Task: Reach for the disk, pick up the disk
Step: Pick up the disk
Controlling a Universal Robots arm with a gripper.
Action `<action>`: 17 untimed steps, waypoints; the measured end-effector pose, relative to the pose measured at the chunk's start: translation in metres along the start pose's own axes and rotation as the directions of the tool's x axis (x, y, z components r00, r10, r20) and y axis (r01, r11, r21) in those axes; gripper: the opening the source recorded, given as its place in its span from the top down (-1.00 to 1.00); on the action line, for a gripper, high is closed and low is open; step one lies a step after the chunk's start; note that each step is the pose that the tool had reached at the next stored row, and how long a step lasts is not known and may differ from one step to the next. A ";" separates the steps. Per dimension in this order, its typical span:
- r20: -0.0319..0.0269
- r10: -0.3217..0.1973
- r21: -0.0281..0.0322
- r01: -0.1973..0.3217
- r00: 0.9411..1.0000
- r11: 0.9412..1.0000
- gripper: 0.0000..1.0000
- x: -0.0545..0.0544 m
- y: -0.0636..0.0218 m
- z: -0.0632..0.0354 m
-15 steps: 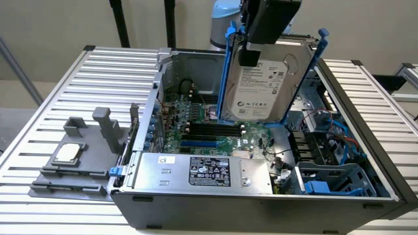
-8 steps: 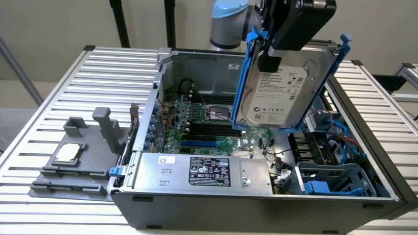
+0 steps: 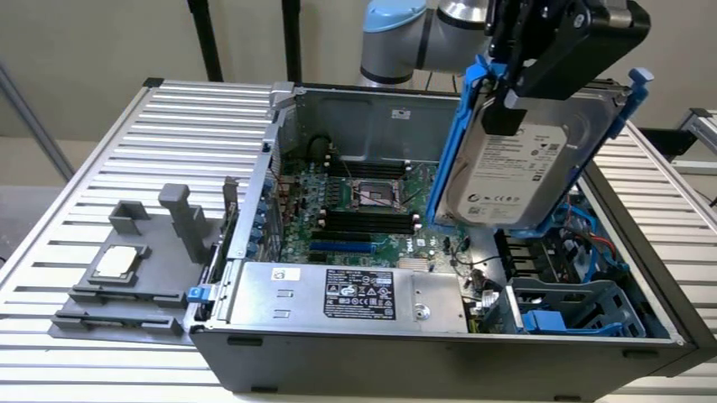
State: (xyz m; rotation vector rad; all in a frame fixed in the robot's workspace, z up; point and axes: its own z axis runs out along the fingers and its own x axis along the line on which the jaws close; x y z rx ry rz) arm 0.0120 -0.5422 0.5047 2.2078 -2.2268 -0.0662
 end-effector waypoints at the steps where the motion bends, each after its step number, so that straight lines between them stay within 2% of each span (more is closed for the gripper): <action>1: 0.000 0.000 0.000 0.000 1.000 1.000 0.35 0.001 -0.0036 -0.0007; 6: 0.000 0.000 -0.001 0.000 1.000 1.000 0.35 0.009 -0.0195 -0.0041; 13: 0.000 0.000 -0.008 0.000 1.000 1.000 0.35 0.022 -0.0373 -0.0064; 17: 0.000 0.000 -0.010 0.000 1.000 1.000 0.35 0.028 -0.0481 -0.0086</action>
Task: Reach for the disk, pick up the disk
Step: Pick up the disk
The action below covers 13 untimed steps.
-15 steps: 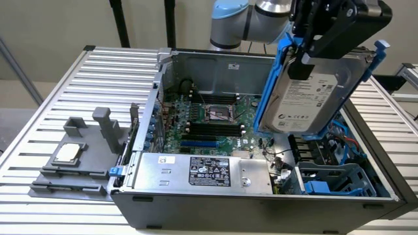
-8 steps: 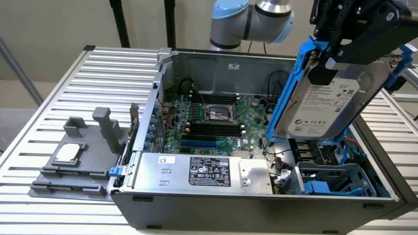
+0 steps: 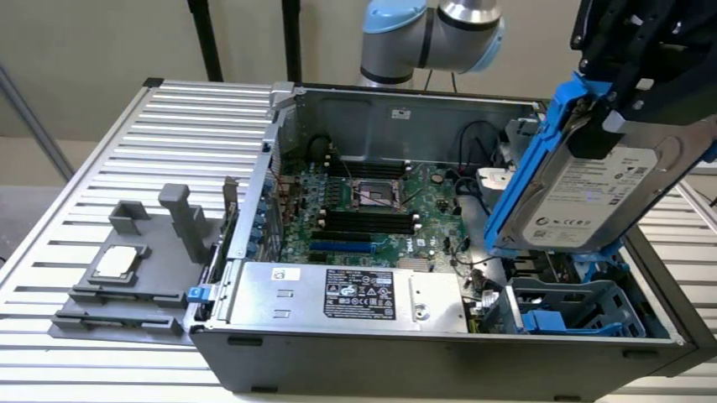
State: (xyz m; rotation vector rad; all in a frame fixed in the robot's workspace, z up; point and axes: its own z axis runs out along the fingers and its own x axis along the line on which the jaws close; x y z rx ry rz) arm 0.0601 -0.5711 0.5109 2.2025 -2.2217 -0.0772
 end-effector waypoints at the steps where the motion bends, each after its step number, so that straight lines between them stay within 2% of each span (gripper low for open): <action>1: 0.000 0.000 0.000 0.000 1.000 1.000 0.35 0.001 -0.0028 -0.0007; 6: 0.000 0.000 -0.004 0.000 1.000 1.000 0.35 0.008 -0.0162 -0.0034; 13: 0.001 -0.001 -0.010 0.001 1.000 1.000 0.35 0.012 -0.0373 -0.0045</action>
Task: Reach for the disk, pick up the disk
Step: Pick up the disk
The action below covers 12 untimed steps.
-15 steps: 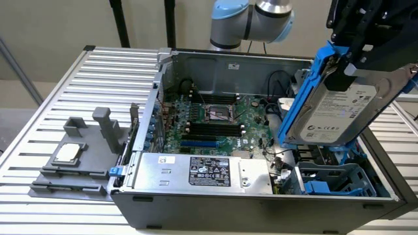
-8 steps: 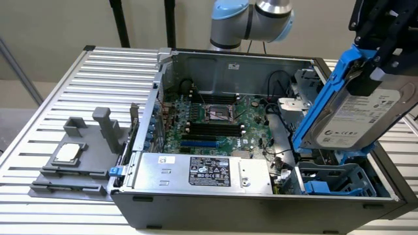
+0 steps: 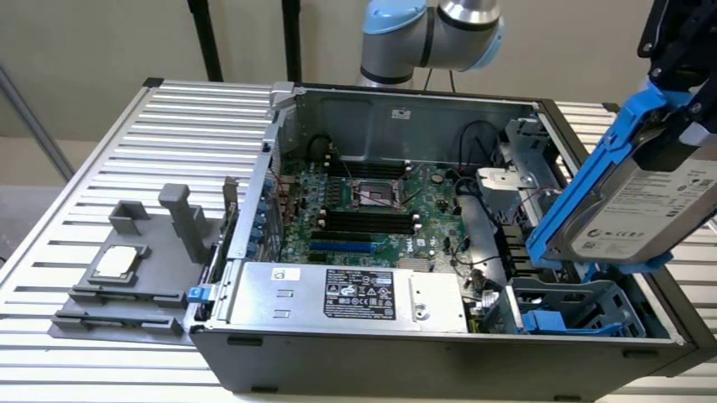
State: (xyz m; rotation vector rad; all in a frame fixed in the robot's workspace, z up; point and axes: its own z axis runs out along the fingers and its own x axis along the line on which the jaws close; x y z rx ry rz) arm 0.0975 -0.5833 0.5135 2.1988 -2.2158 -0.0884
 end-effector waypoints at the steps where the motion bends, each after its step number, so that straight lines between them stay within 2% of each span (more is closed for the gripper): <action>1: 0.000 -0.001 0.000 0.001 1.000 1.000 0.35 0.000 -0.0032 -0.0002; 7: 0.000 -0.008 -0.003 0.008 1.000 1.000 0.35 0.000 -0.0208 0.0000; 12: -0.001 -0.017 -0.004 0.017 1.000 1.000 0.35 0.001 -0.0225 0.0020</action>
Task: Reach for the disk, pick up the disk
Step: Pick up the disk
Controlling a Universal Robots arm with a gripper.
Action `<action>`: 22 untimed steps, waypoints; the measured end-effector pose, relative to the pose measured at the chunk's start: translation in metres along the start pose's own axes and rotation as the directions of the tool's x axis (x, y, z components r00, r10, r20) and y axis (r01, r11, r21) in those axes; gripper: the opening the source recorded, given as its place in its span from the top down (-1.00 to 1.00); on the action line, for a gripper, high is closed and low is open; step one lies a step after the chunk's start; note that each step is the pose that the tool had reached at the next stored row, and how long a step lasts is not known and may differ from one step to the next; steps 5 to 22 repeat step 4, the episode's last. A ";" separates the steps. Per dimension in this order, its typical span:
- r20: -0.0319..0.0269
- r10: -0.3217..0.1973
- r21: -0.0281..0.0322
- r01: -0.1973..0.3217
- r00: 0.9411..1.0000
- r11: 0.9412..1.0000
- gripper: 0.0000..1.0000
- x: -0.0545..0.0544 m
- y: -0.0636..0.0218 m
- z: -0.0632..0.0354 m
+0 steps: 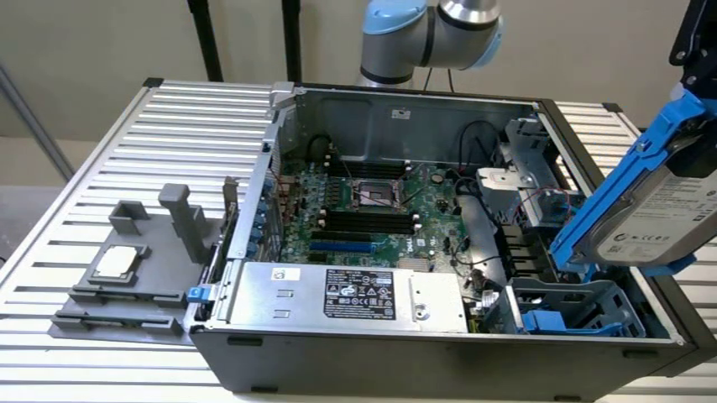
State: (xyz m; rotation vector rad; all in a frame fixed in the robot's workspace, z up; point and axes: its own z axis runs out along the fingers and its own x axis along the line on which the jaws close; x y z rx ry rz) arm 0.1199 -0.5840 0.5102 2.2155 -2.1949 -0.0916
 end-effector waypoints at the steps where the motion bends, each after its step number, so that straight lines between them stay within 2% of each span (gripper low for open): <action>1: 0.000 0.000 0.000 0.000 1.000 1.000 0.35 0.000 -0.0001 0.0000; 22: 0.000 0.000 0.000 0.000 1.000 1.000 0.35 0.000 -0.0001 0.0000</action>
